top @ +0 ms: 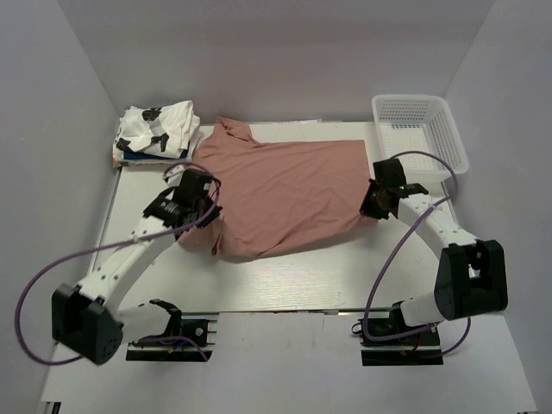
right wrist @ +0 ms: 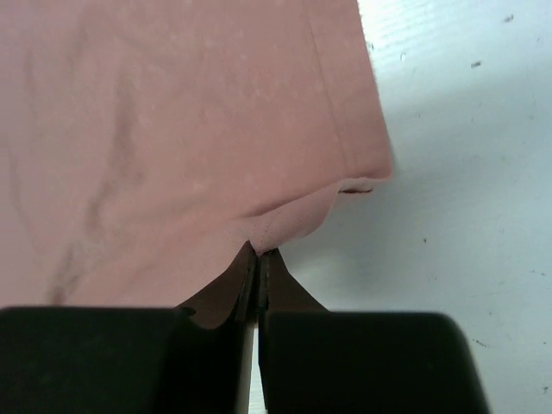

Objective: Fold and stack the t-shirts
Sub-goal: Grap the side of the flattened tshirt closest away from the robot with both arms, then fold the flattened tshirt in 1/3 of the way

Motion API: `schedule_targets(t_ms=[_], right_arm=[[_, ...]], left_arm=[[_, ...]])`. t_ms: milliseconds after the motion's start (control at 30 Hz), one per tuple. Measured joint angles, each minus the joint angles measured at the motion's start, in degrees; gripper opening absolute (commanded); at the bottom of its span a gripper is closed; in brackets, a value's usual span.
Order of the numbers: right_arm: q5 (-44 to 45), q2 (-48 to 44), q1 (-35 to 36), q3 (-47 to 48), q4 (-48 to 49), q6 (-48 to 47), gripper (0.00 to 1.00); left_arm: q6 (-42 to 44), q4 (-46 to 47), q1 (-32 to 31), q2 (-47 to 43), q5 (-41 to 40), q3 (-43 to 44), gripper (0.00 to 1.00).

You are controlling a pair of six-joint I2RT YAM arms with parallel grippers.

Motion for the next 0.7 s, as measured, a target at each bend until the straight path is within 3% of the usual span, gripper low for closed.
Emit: schedule_targets(t_ms=[67,433,700], right_arm=[[-0.1,1.9,-0.4,2.8,-1.1,-0.5,0.00],[0.8,11.6,-2.9,19.4,-3.8,-1.9,0.00],[1.9,20.9,-4.2,28.5,-4.2,-3.3,0.00]], left_arm=[[1.6,2.4,1.0,7.4,-1.4,3.8,0.00],[8.2,10.4,9.0,22.0,-2.0,17.8,0.00],[11.8,13.8,14.0,30.4,0.1,21.3,0.00]])
